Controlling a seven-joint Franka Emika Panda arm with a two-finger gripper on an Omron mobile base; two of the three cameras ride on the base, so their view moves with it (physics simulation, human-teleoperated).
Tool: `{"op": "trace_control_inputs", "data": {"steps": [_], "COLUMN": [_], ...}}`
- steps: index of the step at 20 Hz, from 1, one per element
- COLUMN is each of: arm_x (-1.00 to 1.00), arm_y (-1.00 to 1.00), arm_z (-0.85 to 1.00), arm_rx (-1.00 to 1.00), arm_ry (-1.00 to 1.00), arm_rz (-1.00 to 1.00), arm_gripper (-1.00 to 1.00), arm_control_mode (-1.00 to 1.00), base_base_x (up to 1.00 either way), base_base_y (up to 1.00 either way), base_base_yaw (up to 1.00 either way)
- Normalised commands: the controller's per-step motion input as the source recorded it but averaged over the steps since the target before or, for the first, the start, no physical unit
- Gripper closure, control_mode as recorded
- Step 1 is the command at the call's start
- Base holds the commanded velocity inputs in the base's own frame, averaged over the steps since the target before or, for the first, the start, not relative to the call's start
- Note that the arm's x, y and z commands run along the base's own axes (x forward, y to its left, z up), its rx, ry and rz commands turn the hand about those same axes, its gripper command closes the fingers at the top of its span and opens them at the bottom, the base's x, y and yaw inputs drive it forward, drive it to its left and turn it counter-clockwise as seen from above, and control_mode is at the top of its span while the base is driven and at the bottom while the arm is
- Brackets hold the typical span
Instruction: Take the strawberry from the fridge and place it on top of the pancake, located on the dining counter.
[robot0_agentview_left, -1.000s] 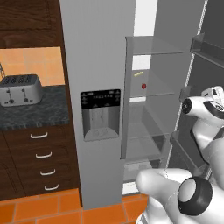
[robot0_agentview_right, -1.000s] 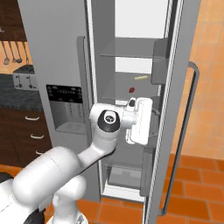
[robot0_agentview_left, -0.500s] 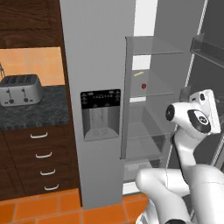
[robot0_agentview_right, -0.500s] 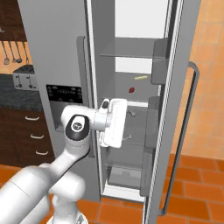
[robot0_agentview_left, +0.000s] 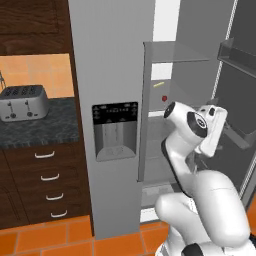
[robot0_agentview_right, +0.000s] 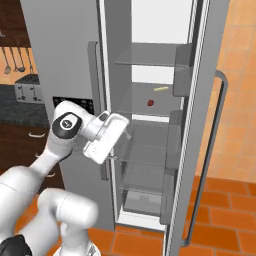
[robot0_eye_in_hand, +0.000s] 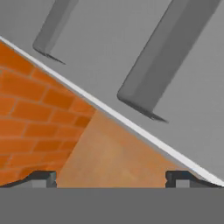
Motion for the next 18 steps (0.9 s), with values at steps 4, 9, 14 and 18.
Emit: {"op": "trace_control_inputs", "data": {"steps": [4, 9, 14, 18], "arm_x": [0.49, 0.10, -0.57, -0.56], "arm_y": [0.33, 0.57, 0.73, 0.26], "arm_z": [-0.34, -0.44, -0.32, 0.35], "arm_rx": [0.66, 0.76, 0.63, 0.03], "arm_ry": [-0.37, -0.40, -0.50, -0.05], "arm_rz": [-0.45, -0.34, -0.21, -0.01], "arm_gripper": [-1.00, -1.00, -1.00, -1.00], "arm_control_mode": [-1.00, -1.00, -1.00, -1.00], "base_base_x": [0.00, 0.00, 0.00, 0.00], "base_base_y": [0.00, 0.00, 0.00, 0.00], "base_base_yaw": [0.00, 0.00, 0.00, 0.00]}}
